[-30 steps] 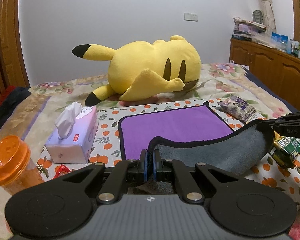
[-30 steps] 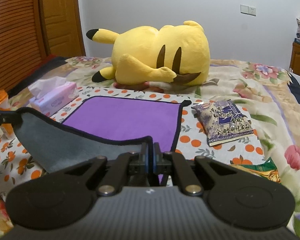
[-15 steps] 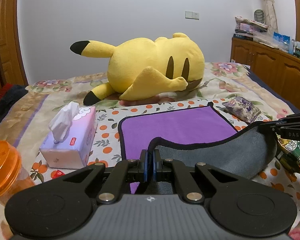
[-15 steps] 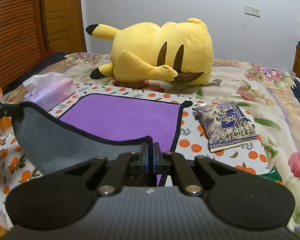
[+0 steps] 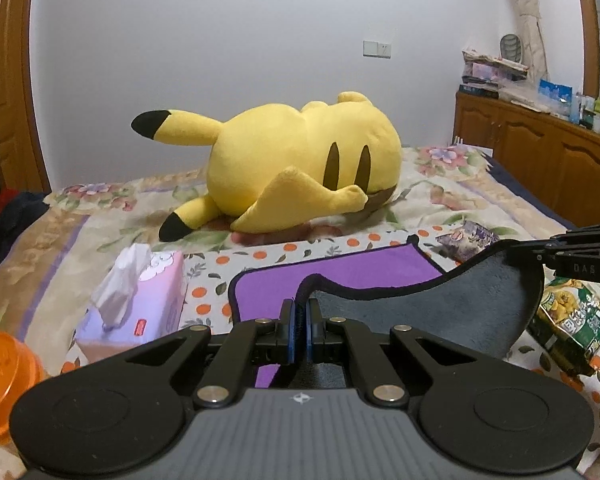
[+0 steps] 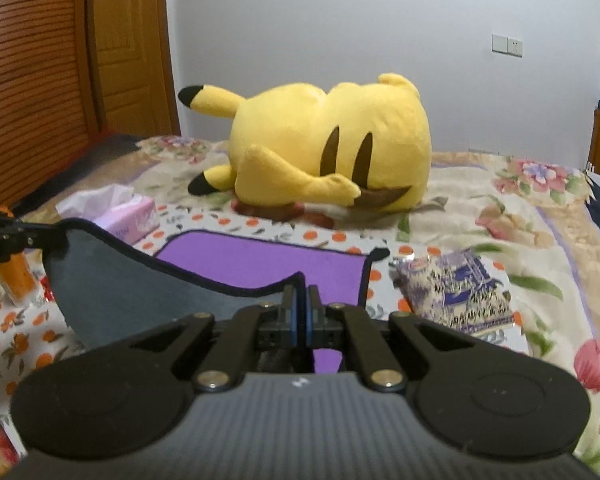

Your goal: Fold towel

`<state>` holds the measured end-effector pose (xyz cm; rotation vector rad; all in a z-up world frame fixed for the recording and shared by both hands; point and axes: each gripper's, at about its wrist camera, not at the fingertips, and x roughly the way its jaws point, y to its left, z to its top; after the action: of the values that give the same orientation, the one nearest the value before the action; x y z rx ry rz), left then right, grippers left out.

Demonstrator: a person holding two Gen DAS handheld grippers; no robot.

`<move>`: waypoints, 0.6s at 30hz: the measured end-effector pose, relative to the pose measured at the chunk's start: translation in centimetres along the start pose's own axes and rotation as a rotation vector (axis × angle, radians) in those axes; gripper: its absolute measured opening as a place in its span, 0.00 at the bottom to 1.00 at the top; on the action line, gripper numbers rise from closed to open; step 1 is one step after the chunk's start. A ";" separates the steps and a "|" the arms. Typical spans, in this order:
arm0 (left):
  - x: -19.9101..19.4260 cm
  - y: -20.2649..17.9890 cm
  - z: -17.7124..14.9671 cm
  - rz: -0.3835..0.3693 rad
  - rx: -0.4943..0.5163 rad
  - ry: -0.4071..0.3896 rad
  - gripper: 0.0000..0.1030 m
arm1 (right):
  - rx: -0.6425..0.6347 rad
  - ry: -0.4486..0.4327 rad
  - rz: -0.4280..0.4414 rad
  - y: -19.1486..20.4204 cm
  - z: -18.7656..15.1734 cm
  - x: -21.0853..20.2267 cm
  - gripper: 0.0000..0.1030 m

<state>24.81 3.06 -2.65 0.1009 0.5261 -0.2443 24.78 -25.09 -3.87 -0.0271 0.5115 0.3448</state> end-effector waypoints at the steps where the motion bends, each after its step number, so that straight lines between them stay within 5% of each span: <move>1: 0.0 0.0 0.1 0.000 0.000 -0.002 0.06 | -0.004 -0.004 -0.001 0.0 0.2 0.0 0.05; 18: 0.7 0.1 1.9 0.015 -0.004 -0.047 0.06 | -0.057 -0.058 -0.011 0.3 1.9 0.5 0.04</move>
<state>26.33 2.75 -1.31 0.0945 0.4790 -0.2308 25.96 -24.46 -2.45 -0.0746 0.4441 0.3488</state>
